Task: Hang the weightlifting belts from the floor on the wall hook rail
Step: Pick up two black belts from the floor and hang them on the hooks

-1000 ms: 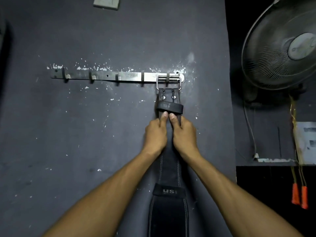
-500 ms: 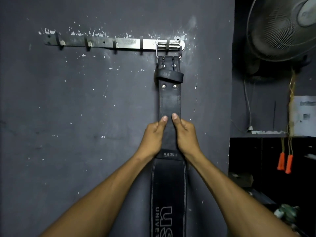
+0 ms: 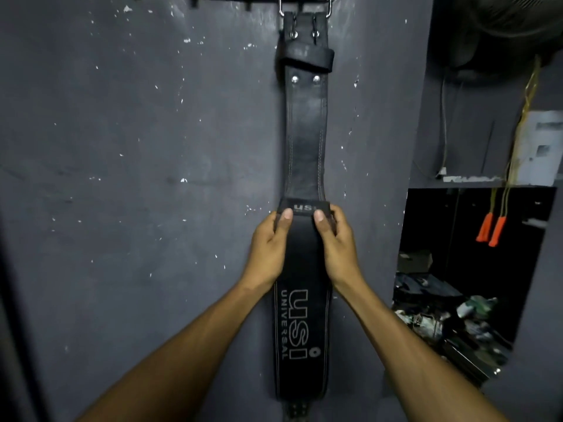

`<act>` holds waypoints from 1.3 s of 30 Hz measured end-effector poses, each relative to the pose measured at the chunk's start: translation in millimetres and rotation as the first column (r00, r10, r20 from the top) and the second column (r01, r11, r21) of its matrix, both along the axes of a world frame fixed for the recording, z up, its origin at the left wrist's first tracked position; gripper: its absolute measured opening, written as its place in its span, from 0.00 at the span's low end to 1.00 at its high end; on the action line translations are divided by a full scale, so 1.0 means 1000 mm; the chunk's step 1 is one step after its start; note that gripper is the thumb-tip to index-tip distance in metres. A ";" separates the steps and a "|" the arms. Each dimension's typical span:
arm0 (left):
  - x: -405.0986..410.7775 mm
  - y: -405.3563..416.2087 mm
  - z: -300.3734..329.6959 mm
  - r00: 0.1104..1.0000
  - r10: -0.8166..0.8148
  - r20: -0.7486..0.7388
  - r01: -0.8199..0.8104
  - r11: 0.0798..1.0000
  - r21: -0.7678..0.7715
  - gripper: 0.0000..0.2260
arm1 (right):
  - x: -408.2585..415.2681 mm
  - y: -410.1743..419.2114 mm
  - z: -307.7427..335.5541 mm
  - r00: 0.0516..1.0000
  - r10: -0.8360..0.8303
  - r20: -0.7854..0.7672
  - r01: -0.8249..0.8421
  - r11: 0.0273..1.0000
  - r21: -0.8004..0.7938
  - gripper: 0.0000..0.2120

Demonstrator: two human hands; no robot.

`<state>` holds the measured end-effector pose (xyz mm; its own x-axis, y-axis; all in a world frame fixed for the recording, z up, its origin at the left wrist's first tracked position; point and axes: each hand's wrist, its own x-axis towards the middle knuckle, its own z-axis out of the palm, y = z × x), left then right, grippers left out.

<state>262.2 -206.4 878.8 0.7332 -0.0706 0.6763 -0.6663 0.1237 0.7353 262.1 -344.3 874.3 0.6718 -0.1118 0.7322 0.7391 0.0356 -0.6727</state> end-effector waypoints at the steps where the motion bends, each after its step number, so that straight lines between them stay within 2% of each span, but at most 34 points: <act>1: -0.004 0.002 -0.017 0.998 -0.039 -0.054 0.040 0.999 0.012 0.16 | -0.004 -0.002 -0.018 0.999 0.020 -0.038 -0.021 1.000 -0.018 0.13; 4: -0.017 0.004 -0.072 0.979 -0.016 -0.202 0.020 1.000 0.019 0.19 | -0.018 -0.003 -0.070 0.993 -0.054 -0.107 0.042 0.993 -0.114 0.11; 7: -0.022 0.006 -0.081 0.967 0.007 -0.257 -0.013 1.000 -0.020 0.15 | -0.029 0.001 -0.083 0.982 -0.137 -0.127 0.125 0.987 -0.097 0.12; 9: -0.027 0.009 -0.078 0.966 -0.063 -0.252 0.056 0.998 -0.034 0.12 | -0.033 0.002 -0.083 0.982 -0.094 -0.161 0.084 0.994 -0.069 0.13; 11: -0.037 0.012 -0.092 0.954 -0.129 -0.270 0.134 0.991 0.002 0.14 | -0.040 -0.001 -0.094 0.978 -0.065 -0.196 0.051 0.996 -0.073 0.16; 13: -0.048 0.017 -0.130 0.944 -0.118 -0.308 0.169 0.975 0.143 0.19 | -0.051 -0.006 -0.121 0.964 -0.069 -0.257 0.038 0.992 -0.121 0.20; 15: -0.056 0.023 -0.166 0.926 -0.093 -0.365 0.190 0.953 0.238 0.18 | -0.059 -0.010 -0.151 0.939 -0.060 -0.338 0.002 0.986 -0.168 0.18; 18: -0.064 0.030 -0.181 0.894 -0.118 -0.432 0.211 0.962 0.174 0.16 | -0.066 -0.014 -0.167 0.931 -0.022 -0.363 -0.041 0.985 -0.165 0.15; 21: -0.074 0.033 -0.181 0.879 -0.137 -0.457 0.247 0.950 0.190 0.15 | -0.074 -0.020 -0.164 0.926 -0.004 -0.377 -0.086 0.971 -0.221 0.20; 24: -0.089 0.033 -0.211 0.869 -0.027 -0.494 0.231 0.905 0.357 0.17 | -0.083 -0.029 -0.190 0.895 0.000 -0.446 -0.154 0.939 -0.307 0.22; 28: -0.104 0.028 -0.232 0.854 0.090 -0.513 0.138 0.911 0.389 0.17 | -0.095 -0.043 -0.213 0.869 -0.012 -0.494 -0.166 0.934 -0.315 0.15; 31: -0.114 0.018 -0.232 0.859 0.159 -0.486 0.093 0.886 0.454 0.18 | -0.099 -0.051 -0.218 0.851 -0.026 -0.524 -0.182 0.922 -0.341 0.15; 36: -0.150 0.014 -0.265 0.769 0.302 -0.563 0.085 0.825 0.559 0.20 | -0.112 -0.065 -0.259 0.817 -0.198 -0.541 -0.176 0.808 -0.562 0.26; 39: -0.168 0.018 -0.287 0.711 0.436 -0.551 0.039 0.759 0.650 0.22 | -0.122 -0.070 -0.285 0.718 -0.269 -0.642 -0.170 0.827 -0.536 0.25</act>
